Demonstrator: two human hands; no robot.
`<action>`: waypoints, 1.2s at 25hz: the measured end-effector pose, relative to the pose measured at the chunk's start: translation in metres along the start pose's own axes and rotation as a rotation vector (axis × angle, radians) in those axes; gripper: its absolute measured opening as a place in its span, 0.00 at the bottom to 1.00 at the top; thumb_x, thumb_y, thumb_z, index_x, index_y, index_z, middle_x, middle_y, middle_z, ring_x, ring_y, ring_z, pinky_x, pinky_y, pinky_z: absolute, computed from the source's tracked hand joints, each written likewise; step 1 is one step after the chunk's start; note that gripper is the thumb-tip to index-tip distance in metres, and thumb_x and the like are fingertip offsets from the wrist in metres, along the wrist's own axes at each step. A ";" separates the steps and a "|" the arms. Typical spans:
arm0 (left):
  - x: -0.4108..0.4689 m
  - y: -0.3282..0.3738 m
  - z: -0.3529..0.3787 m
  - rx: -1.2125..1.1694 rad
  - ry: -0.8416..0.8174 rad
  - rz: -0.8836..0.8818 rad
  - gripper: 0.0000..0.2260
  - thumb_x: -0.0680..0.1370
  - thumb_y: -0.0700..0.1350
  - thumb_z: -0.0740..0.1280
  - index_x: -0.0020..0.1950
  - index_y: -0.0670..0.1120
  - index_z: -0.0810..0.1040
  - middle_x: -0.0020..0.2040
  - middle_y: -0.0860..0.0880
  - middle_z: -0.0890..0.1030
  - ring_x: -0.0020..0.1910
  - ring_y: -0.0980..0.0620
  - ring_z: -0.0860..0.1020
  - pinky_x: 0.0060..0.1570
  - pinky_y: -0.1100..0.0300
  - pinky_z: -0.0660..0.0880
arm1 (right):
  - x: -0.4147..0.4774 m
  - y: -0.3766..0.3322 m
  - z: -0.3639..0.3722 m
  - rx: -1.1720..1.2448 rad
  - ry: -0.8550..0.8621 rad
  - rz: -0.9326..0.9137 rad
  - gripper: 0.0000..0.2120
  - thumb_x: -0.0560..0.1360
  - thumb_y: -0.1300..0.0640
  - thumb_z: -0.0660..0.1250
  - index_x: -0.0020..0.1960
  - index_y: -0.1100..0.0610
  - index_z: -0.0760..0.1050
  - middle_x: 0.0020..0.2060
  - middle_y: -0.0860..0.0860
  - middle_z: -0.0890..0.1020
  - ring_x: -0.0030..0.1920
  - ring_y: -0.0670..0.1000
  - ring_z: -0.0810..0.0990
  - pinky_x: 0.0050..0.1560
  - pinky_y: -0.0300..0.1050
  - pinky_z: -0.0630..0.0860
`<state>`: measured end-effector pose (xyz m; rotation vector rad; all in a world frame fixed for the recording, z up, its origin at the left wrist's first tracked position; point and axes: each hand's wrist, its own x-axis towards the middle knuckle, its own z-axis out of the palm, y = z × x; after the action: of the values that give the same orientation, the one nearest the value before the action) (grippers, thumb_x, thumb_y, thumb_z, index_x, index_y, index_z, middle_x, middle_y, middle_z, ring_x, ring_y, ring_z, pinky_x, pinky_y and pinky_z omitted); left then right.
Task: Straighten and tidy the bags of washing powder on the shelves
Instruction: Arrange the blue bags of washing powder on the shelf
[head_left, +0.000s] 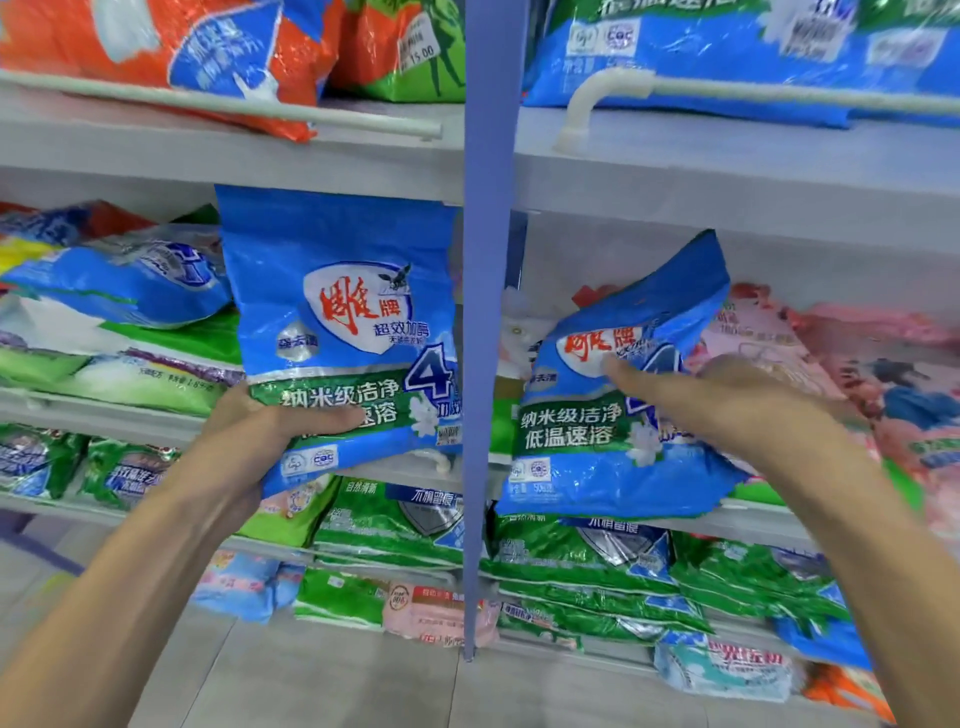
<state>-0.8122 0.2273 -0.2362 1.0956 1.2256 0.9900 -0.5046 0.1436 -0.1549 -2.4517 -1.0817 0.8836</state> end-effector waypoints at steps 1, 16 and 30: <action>-0.003 0.001 0.000 -0.005 0.009 0.017 0.23 0.63 0.33 0.80 0.57 0.41 0.83 0.45 0.46 0.88 0.36 0.48 0.87 0.28 0.59 0.80 | 0.007 -0.004 0.008 -0.075 0.015 -0.006 0.33 0.67 0.27 0.71 0.48 0.59 0.75 0.45 0.53 0.80 0.43 0.53 0.78 0.43 0.47 0.73; -0.089 -0.018 -0.034 -0.137 0.078 -0.077 0.37 0.50 0.59 0.86 0.55 0.45 0.84 0.48 0.44 0.88 0.39 0.46 0.87 0.36 0.44 0.84 | -0.063 0.069 0.046 0.847 0.049 -0.363 0.14 0.73 0.71 0.72 0.52 0.54 0.83 0.46 0.48 0.88 0.46 0.46 0.86 0.47 0.42 0.80; -0.191 0.069 -0.025 -0.252 -0.054 -0.062 0.26 0.68 0.46 0.75 0.65 0.40 0.79 0.47 0.43 0.88 0.37 0.47 0.87 0.33 0.50 0.84 | -0.165 0.089 -0.029 1.140 -0.148 -0.177 0.28 0.56 0.73 0.77 0.57 0.65 0.81 0.46 0.59 0.88 0.44 0.56 0.88 0.46 0.47 0.85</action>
<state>-0.8553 0.0578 -0.1298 0.8766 1.0528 1.0294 -0.5224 -0.0400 -0.1108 -1.3421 -0.5406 1.1823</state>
